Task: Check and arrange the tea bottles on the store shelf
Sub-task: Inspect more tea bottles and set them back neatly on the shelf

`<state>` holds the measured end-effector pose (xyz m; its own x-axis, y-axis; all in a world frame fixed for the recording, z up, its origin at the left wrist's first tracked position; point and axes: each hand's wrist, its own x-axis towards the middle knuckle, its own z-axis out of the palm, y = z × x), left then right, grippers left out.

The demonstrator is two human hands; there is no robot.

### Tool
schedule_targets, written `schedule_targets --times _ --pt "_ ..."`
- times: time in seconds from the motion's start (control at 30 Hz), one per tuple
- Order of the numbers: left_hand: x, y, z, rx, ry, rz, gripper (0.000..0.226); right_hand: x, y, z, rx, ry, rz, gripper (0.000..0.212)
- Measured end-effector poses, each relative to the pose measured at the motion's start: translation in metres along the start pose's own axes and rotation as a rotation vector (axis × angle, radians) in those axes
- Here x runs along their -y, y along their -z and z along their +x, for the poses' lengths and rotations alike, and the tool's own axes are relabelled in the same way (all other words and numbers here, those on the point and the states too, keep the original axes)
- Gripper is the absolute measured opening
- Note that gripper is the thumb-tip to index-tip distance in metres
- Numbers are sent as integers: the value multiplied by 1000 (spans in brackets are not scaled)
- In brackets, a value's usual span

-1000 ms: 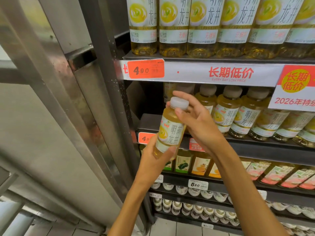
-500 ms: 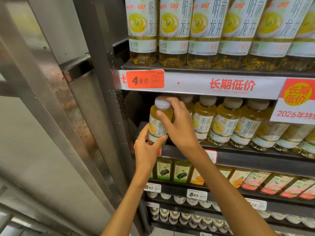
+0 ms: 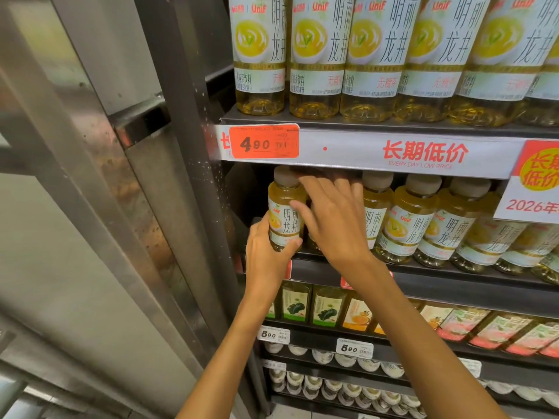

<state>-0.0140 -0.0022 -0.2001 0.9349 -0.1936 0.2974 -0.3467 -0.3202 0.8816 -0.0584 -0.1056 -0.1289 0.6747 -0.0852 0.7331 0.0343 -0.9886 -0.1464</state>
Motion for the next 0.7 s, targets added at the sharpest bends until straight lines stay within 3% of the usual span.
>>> schedule_targets --times 0.13,0.37,0.7 --pt "3 -3 0 14 18 17 67 -8 -6 -2 -53 -74 44 25" --pt "4 -7 5 0 26 39 64 -16 -17 -4 -158 -47 54 22" --pt "-9 -4 -7 11 48 51 72 -22 -10 -15 -88 -23 136 28"
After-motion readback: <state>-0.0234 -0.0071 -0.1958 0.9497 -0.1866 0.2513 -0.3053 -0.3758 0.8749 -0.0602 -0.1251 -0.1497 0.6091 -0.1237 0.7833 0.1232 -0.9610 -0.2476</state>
